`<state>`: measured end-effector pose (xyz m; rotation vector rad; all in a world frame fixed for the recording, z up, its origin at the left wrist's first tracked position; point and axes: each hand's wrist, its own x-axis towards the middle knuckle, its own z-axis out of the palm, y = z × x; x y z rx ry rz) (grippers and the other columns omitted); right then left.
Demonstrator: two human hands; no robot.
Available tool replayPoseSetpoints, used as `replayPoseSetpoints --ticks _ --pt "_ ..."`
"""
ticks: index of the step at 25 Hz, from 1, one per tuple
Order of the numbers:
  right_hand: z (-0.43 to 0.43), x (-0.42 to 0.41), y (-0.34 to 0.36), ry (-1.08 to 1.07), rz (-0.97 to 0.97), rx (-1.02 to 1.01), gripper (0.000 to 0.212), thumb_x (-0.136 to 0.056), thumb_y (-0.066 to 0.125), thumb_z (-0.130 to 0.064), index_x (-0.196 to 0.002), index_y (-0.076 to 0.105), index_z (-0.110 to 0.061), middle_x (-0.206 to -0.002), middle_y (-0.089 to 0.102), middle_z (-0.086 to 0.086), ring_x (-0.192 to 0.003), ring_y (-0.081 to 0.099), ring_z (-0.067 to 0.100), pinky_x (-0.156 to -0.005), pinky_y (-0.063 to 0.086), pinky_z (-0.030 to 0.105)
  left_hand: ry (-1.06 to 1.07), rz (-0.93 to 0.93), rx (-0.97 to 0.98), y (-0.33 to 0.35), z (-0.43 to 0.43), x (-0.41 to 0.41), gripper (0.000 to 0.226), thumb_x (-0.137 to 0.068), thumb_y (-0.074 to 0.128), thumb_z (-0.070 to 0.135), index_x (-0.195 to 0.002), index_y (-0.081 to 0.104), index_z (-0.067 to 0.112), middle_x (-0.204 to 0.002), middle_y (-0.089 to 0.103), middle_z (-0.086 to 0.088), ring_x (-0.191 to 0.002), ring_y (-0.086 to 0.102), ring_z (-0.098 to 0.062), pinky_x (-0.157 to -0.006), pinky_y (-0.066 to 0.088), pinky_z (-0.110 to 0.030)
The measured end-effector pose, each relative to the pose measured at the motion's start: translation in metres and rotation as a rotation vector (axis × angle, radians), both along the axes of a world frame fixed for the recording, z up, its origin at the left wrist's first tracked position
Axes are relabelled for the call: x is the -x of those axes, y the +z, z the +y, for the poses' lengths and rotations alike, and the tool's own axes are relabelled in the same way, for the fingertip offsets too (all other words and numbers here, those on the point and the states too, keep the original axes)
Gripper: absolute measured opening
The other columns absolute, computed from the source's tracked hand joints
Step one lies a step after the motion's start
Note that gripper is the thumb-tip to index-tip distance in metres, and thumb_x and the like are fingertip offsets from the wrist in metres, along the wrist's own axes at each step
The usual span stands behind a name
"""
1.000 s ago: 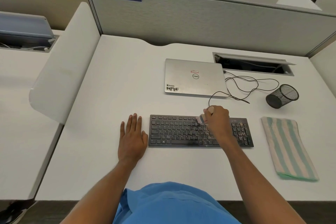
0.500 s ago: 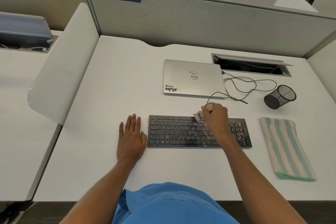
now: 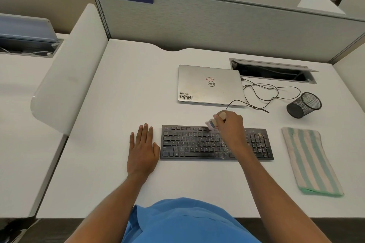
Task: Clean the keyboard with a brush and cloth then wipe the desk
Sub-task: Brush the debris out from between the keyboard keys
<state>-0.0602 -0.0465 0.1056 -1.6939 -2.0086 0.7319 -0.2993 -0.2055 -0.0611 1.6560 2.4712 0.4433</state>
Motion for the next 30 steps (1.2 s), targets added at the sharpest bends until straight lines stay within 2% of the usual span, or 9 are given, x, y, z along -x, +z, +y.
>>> replayPoseSetpoints --ticks 2,6,9,13,18,20,23,27,30 --pt "-0.004 0.007 -0.003 0.003 0.016 -0.002 0.029 -0.100 0.057 -0.017 -0.081 0.069 0.001 -0.074 0.069 0.011 -0.062 0.059 0.013 -0.059 0.047 0.030 0.003 -0.002 0.003 0.001 0.000 0.000 0.067 -0.102 0.030 0.033 -0.165 0.032 0.010 -0.174 0.022 -0.008 -0.163 0.014 -0.022 -0.133 0.006 -0.049" --pt "-0.008 0.001 -0.007 0.003 -0.003 0.066 0.028 -0.100 0.056 -0.013 -0.082 0.067 0.005 -0.072 0.066 0.009 -0.058 0.054 0.005 -0.049 0.037 0.012 0.004 0.004 0.003 0.001 0.000 0.000 0.067 -0.102 0.031 0.032 -0.164 0.033 0.010 -0.174 0.022 -0.008 -0.163 0.014 -0.022 -0.133 0.006 -0.049" --pt "-0.002 -0.006 -0.002 -0.008 -0.047 0.071 0.025 -0.099 0.057 -0.013 -0.083 0.069 0.003 -0.071 0.067 0.009 -0.057 0.055 0.001 -0.046 0.036 0.010 0.002 0.001 0.008 0.001 0.000 0.000 0.067 -0.102 0.031 0.033 -0.165 0.032 0.010 -0.174 0.023 -0.008 -0.163 0.014 -0.022 -0.133 0.006 -0.048" --pt "-0.001 0.004 -0.001 0.152 0.013 0.085 0.022 -0.096 0.063 -0.018 -0.077 0.072 -0.014 -0.074 0.070 -0.003 -0.069 0.064 0.012 -0.062 0.050 0.029 0.001 -0.002 0.004 0.001 0.000 0.001 0.067 -0.102 0.031 0.033 -0.165 0.031 0.010 -0.175 0.022 -0.008 -0.163 0.013 -0.021 -0.133 0.006 -0.049" --pt "0.006 -0.010 -0.006 0.171 -0.025 0.160 0.018 -0.093 0.067 -0.012 -0.079 0.078 -0.011 -0.073 0.071 -0.008 -0.073 0.070 0.015 -0.074 0.060 0.039 -0.002 -0.011 -0.004 0.000 0.000 0.001 0.067 -0.101 0.031 0.033 -0.165 0.032 0.011 -0.175 0.022 -0.008 -0.163 0.014 -0.022 -0.133 0.007 -0.049" --pt "0.011 -0.026 -0.003 0.104 -0.058 0.147 0.020 -0.094 0.066 -0.012 -0.077 0.076 -0.007 -0.075 0.072 -0.001 -0.072 0.068 0.017 -0.067 0.056 0.032 -0.001 -0.008 -0.003 0.000 0.000 0.001 0.068 -0.101 0.030 0.034 -0.165 0.031 0.011 -0.175 0.022 -0.008 -0.163 0.013 -0.022 -0.133 0.006 -0.049" --pt "0.007 -0.028 0.000 -0.001 -0.117 0.048 0.028 -0.099 0.059 -0.018 -0.075 0.068 -0.005 -0.069 0.065 0.003 -0.061 0.057 0.014 -0.050 0.038 0.017 -0.001 -0.008 0.003 0.000 0.001 0.001 0.068 -0.102 0.029 0.035 -0.165 0.030 0.011 -0.175 0.020 -0.008 -0.164 0.011 -0.021 -0.133 0.005 -0.048" --pt "-0.015 -0.003 -0.005 -0.028 0.027 -0.014 0.027 -0.101 0.056 -0.022 -0.080 0.068 -0.011 -0.069 0.064 -0.002 -0.059 0.053 0.007 -0.050 0.036 0.017 -0.002 0.002 0.005 -0.001 0.001 0.001 0.068 -0.101 0.029 0.034 -0.165 0.031 0.011 -0.175 0.021 -0.008 -0.163 0.013 -0.022 -0.133 0.006 -0.049" --pt "-0.031 0.004 -0.010 -0.008 0.018 -0.011 0.030 -0.102 0.054 -0.022 -0.077 0.067 -0.012 -0.062 0.060 -0.011 -0.055 0.050 0.001 -0.047 0.033 0.012 -0.006 0.011 0.008 -0.001 0.001 0.001 0.068 -0.101 0.029 0.034 -0.165 0.031 0.011 -0.175 0.022 -0.009 -0.163 0.014 -0.022 -0.133 0.006 -0.049"
